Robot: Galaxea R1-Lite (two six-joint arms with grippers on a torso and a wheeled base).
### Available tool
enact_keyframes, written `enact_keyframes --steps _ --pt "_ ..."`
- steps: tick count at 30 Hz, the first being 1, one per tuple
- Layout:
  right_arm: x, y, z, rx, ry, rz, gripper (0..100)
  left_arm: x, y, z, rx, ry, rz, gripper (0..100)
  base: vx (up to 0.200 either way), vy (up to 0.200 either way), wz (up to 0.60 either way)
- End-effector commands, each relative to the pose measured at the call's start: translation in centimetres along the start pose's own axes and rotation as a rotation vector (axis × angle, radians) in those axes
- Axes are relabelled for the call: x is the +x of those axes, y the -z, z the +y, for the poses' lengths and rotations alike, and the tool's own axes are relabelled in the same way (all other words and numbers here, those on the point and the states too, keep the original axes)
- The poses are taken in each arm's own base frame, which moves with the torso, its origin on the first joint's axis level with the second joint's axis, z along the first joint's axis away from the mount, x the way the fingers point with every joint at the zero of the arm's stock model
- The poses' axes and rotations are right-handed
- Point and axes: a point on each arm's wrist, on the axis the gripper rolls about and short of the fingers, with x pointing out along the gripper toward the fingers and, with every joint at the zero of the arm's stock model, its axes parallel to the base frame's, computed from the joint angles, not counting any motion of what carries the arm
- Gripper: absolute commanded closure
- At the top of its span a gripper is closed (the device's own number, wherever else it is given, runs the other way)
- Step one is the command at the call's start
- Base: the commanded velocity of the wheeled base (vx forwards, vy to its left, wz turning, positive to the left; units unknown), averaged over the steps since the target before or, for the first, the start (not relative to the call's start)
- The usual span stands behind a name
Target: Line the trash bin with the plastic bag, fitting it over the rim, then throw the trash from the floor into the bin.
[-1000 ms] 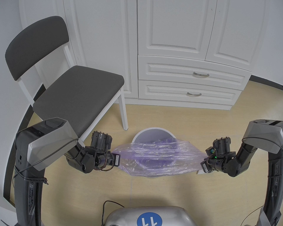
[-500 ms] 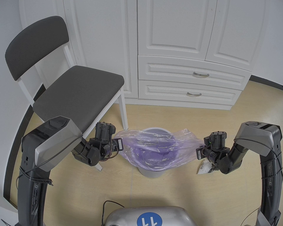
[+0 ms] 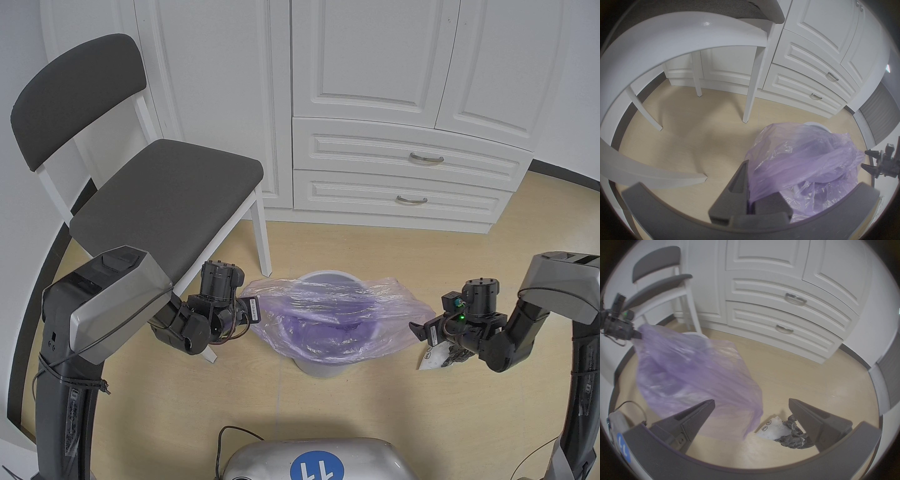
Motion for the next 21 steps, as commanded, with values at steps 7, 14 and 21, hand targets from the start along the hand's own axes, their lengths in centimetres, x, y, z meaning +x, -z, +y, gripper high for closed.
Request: enact_keyframes --steps 7,14,21 --pt "-8.7 -4.9 -1.7 0.038 -0.210 -0.168 0 -1.1 -0.2 -0.1 0.008 0.009 0.006 100 0.000 0.000 0.00" --pt "-4.9 -8.2 7.5 0.037 -0.242 -0.203 0 -2.6 0.7 0.0 0.075 0.042 0.057 0 0.000 0.000 0.00" --pt "-2.4 -11.5 10.9 -0.277 -0.301 -0.051 0 -4.9 2.0 1.6 0.241 0.086 0.140 0 0.000 0.000 0.00"
